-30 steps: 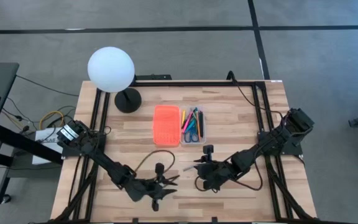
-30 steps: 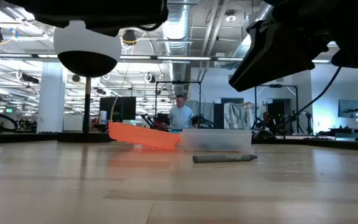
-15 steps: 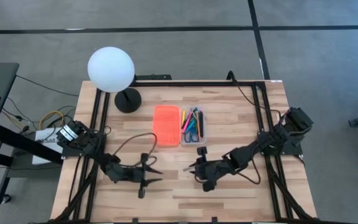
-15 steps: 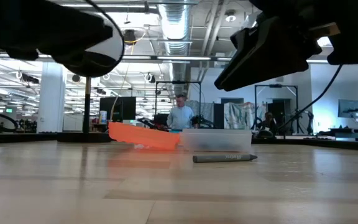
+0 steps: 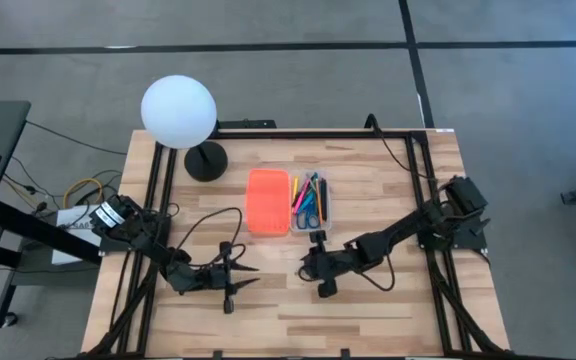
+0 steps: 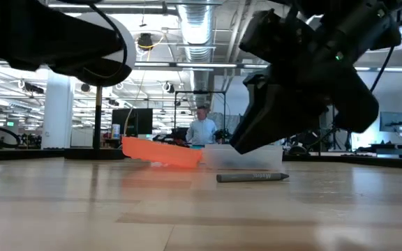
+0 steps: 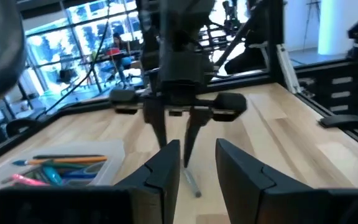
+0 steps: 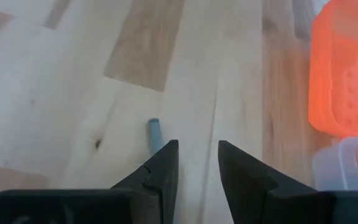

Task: Pick & place school supplies into a supply box
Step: Put the gray crayon into the orange supply box

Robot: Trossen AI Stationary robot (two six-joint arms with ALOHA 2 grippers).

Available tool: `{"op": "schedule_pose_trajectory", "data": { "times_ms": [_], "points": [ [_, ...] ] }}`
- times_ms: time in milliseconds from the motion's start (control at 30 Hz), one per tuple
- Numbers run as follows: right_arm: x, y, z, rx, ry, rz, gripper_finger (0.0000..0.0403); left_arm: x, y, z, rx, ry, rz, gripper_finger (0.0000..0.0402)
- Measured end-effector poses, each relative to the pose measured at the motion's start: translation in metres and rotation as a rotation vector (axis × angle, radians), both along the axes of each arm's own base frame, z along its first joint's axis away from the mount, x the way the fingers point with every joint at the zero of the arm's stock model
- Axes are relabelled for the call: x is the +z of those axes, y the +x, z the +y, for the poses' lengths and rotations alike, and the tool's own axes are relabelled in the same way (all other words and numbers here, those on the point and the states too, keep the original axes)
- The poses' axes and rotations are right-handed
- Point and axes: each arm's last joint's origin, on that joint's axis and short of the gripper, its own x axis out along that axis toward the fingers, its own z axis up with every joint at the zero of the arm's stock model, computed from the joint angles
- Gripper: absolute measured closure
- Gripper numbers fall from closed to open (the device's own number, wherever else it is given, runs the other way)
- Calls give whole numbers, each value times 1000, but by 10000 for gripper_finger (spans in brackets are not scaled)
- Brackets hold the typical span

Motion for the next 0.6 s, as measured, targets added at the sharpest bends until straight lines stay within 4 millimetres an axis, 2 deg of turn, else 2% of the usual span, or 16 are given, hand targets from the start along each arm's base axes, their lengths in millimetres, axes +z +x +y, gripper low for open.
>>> {"op": "schedule_pose_trajectory", "data": {
  "times_ms": [367, 500, 600],
  "points": [
    [1, 3, -1, 55, 102, 28, 297, 1, -2, -2, -6, 14, -4, 304],
    [-8, 4, -5, 44, 106, 68, 297, 1, -2, -2, -5, 10, -5, 304],
    [-6, 6, -7, 36, 113, 55, 297, 1, -2, -2, -6, 8, -5, 304]
  ]
}}
